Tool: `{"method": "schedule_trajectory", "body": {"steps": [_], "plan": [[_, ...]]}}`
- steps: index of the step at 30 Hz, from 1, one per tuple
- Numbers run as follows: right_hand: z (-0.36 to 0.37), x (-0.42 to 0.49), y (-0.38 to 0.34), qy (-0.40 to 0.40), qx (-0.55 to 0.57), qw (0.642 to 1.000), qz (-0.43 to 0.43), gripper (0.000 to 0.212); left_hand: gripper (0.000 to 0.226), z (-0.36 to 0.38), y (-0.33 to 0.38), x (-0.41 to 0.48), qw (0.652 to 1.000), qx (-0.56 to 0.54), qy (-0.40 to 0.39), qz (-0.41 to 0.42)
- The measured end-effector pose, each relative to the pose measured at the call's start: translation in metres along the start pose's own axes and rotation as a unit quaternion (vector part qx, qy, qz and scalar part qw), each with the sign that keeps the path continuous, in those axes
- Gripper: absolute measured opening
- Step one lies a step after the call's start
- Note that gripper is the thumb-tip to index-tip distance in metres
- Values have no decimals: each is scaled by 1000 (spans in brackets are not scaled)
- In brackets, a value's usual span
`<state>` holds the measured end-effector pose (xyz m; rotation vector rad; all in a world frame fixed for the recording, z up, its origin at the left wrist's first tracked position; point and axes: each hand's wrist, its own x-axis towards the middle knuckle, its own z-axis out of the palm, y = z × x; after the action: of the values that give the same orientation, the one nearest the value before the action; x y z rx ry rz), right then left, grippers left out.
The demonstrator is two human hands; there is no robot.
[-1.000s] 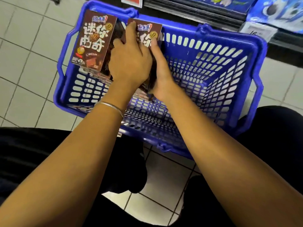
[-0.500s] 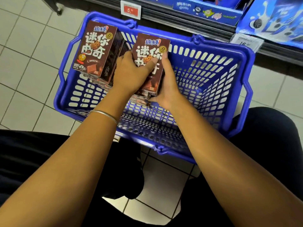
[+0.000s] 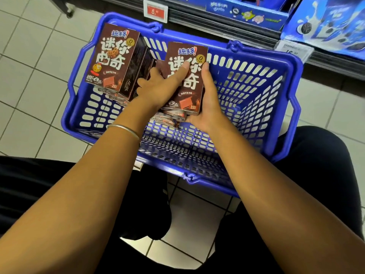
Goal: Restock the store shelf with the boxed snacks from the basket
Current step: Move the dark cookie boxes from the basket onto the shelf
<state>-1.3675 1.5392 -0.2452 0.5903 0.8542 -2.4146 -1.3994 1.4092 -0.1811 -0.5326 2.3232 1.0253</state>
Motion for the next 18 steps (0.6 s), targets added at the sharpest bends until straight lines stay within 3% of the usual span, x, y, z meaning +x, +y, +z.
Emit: {"method": "schedule_trajectory", "body": {"steps": [2, 4, 6, 9, 10, 13, 18], "plan": [[2, 2, -2, -17, 9, 1000, 20, 74, 130, -3, -4, 1, 1000, -18, -7, -13], [5, 3, 0, -17, 10, 999, 41, 84, 133, -8, -8, 6, 995, -82, -44, -22], [9, 2, 1, -16, 15, 999, 40, 81, 119, -12, -13, 10, 979, -169, -114, -26], [12, 5, 1, -12, 5, 999, 41, 75, 60, -13, -18, 8, 955, -242, -173, 8], [14, 7, 1, -12, 4, 999, 44, 73, 50, -13, -17, 6, 946, -271, -176, 12], [23, 9, -1, -23, -4, 999, 39, 70, 46, -20, -5, 1, 935, -311, -167, 17], [45, 0, -18, -44, 30, 998, 12, 70, 35, -44, 20, -8, 943, -286, -172, 24]]}}
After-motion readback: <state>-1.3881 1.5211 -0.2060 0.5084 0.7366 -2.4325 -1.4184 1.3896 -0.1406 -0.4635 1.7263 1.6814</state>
